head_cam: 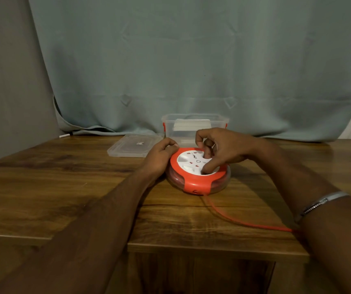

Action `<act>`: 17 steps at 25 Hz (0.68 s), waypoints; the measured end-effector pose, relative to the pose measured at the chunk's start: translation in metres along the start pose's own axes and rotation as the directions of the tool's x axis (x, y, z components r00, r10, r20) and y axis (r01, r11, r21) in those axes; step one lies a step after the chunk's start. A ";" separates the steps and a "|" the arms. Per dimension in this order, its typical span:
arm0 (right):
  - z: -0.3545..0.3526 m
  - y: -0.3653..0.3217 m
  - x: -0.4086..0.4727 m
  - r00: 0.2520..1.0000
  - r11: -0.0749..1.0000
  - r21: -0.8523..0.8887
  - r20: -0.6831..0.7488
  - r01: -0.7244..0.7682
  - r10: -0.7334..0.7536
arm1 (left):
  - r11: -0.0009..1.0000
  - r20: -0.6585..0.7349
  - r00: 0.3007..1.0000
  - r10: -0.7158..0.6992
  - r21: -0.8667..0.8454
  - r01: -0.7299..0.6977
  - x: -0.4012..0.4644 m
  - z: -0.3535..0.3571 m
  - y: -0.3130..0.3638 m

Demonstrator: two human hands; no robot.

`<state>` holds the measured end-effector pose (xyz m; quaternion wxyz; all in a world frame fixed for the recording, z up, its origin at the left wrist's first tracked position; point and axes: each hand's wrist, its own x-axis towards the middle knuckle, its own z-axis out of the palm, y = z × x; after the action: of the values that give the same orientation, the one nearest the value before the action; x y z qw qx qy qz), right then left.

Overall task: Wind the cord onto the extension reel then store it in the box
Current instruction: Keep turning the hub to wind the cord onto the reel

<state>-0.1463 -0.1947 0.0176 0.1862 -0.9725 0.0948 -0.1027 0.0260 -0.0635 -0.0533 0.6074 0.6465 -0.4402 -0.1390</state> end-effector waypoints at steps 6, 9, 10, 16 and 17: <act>0.007 -0.010 0.004 1.000 0.996 -0.090 -0.009 -0.012 0.012 | 0.999 -0.009 1.000 0.030 0.019 -0.030 0.002 0.001 -0.003; 0.008 -0.011 0.006 1.000 0.997 -0.078 0.019 -0.017 0.019 | 0.998 0.008 1.000 0.025 0.061 -0.025 0.003 -0.001 -0.004; 0.009 -0.012 0.007 1.000 0.997 -0.076 0.019 -0.016 0.017 | 0.997 0.013 1.000 0.026 0.067 -0.026 0.004 -0.001 -0.005; 0.003 -0.013 0.001 0.998 0.997 0.055 0.040 0.053 -0.056 | 0.999 0.036 0.999 0.025 0.041 -0.027 0.004 -0.001 -0.006; -0.001 -0.014 -0.002 0.996 0.993 0.092 0.026 0.080 -0.083 | 0.999 0.045 0.999 0.020 0.039 -0.022 0.004 -0.002 -0.006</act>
<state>-0.1464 -0.1820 0.0239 0.2272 -0.9675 0.0475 -0.0998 0.0315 -0.0658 -0.0568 0.5860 0.6503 -0.4631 -0.1386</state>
